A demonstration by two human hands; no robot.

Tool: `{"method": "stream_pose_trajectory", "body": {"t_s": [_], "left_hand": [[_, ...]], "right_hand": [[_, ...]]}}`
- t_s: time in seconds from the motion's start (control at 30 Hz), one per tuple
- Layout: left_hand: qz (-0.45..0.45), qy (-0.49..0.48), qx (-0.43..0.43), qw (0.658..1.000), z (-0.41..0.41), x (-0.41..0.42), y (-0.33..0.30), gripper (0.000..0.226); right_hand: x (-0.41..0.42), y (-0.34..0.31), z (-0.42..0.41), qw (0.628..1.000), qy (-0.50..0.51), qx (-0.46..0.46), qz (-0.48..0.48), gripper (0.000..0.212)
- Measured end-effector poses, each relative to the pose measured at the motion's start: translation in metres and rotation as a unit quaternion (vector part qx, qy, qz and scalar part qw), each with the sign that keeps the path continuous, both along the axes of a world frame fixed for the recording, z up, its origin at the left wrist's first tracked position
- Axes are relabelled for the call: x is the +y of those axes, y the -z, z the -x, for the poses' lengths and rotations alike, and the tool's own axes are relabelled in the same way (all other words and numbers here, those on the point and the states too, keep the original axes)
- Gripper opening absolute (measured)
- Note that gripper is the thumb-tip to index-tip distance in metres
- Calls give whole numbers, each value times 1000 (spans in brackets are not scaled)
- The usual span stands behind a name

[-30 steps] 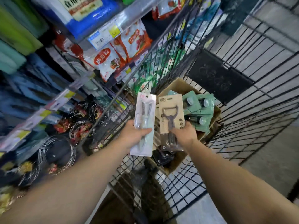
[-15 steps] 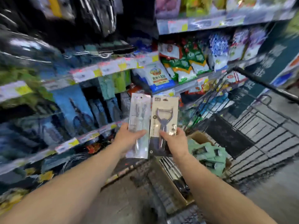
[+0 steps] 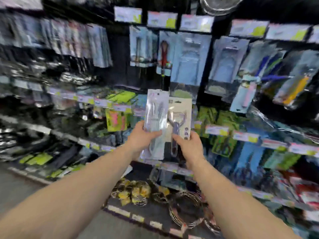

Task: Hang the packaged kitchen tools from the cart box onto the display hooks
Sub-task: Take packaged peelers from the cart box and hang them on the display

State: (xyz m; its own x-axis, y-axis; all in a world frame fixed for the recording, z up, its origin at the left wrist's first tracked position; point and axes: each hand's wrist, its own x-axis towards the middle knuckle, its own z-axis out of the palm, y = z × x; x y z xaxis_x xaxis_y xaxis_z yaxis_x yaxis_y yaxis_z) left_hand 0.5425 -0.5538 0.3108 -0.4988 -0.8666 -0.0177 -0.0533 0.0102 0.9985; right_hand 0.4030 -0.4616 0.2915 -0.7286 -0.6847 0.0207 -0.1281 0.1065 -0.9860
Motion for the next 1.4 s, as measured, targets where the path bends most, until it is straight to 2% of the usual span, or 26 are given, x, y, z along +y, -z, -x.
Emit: {"method": "stream_pose_trajectory", "body": {"t_s": [0.07,0.13,0.2,0.43,0.47,0.57,0.6,0.67,0.73,0.83,0.93,1.03,1.1,1.23,1.3,1.33,1.4], "left_hand": [[15,-41,10,999,-48,-36,-16,30],[12,-71,23,997,-88,-66,-31,48],[13,-96,33,995,-119,-88,-46,58],[37,-159,61,985,-170,-173,-74,42],[44,-167,66,983,-173,-186,-78,51],[60,-181,78,979,-174,-241,-83,110],[58,-183,84,978,-173,-262,-84,111],[55,-192,93,975,-172,-297,-88,92],[58,-205,95,972,-172,-310,-105,83],[71,-212,103,969,-178,-344,-118,53],[86,-213,112,967,-186,-381,-126,52],[105,-194,123,968,-192,-419,-136,68],[125,-172,113,971,-195,-443,-141,58],[136,-122,119,976,-202,-479,-149,60],[139,-96,122,978,-205,-495,-148,37],[138,-75,135,978,-206,-501,-148,33],[143,-39,149,978,-207,-509,-148,43]], "right_hand": [[-46,-19,-38,998,-52,8,23,51],[-85,-36,-70,995,-89,3,47,37],[-120,-51,-97,992,-109,8,62,36],[-229,-81,-149,982,-154,11,108,30],[-244,-83,-152,981,-157,8,115,26],[-294,-91,-151,979,-161,3,127,24],[-309,-96,-150,978,-162,2,129,25],[-339,-105,-145,979,-162,14,126,28],[-367,-112,-140,979,-156,22,127,38],[-399,-117,-138,978,-155,25,139,32],[-425,-112,-143,978,-151,29,139,34],[-453,-109,-147,981,-131,41,136,30],[-469,-106,-152,982,-113,50,140,27],[-493,-101,-165,988,-78,56,124,28],[-503,-99,-173,989,-64,50,124,29],[-506,-99,-177,989,-57,46,129,29],[-513,-98,-185,989,-40,36,137,31]]}}
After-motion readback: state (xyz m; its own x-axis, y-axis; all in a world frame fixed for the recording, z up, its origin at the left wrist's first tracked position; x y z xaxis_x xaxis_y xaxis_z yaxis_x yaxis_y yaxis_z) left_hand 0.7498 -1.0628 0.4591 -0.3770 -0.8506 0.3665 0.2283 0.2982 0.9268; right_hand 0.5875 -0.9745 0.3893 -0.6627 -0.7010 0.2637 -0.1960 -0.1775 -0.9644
